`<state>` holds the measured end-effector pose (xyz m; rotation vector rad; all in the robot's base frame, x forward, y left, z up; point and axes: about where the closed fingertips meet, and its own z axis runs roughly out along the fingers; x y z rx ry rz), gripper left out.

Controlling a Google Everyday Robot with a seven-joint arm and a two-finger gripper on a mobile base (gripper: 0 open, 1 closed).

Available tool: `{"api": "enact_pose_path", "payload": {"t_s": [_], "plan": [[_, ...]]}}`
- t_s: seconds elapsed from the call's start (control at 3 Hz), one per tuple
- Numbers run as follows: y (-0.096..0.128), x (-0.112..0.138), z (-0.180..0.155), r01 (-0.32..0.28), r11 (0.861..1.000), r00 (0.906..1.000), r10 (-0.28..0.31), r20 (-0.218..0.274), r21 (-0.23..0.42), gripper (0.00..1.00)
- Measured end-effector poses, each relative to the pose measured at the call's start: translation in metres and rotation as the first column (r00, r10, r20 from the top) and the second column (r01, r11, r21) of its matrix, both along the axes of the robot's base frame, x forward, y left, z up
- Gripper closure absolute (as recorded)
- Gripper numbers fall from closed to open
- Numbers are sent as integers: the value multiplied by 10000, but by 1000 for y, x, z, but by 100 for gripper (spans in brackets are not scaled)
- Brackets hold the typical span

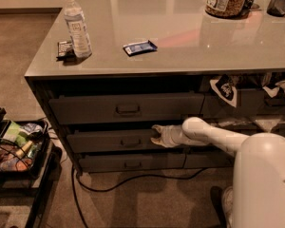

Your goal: Open middle drawer

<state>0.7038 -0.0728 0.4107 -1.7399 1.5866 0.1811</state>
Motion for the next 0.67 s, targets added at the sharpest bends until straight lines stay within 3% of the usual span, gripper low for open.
{"api": "enact_pose_path", "payload": {"t_s": [0.67], "plan": [[-1,-4,11,-87,10000,9999,88,-50,48,97]]}}
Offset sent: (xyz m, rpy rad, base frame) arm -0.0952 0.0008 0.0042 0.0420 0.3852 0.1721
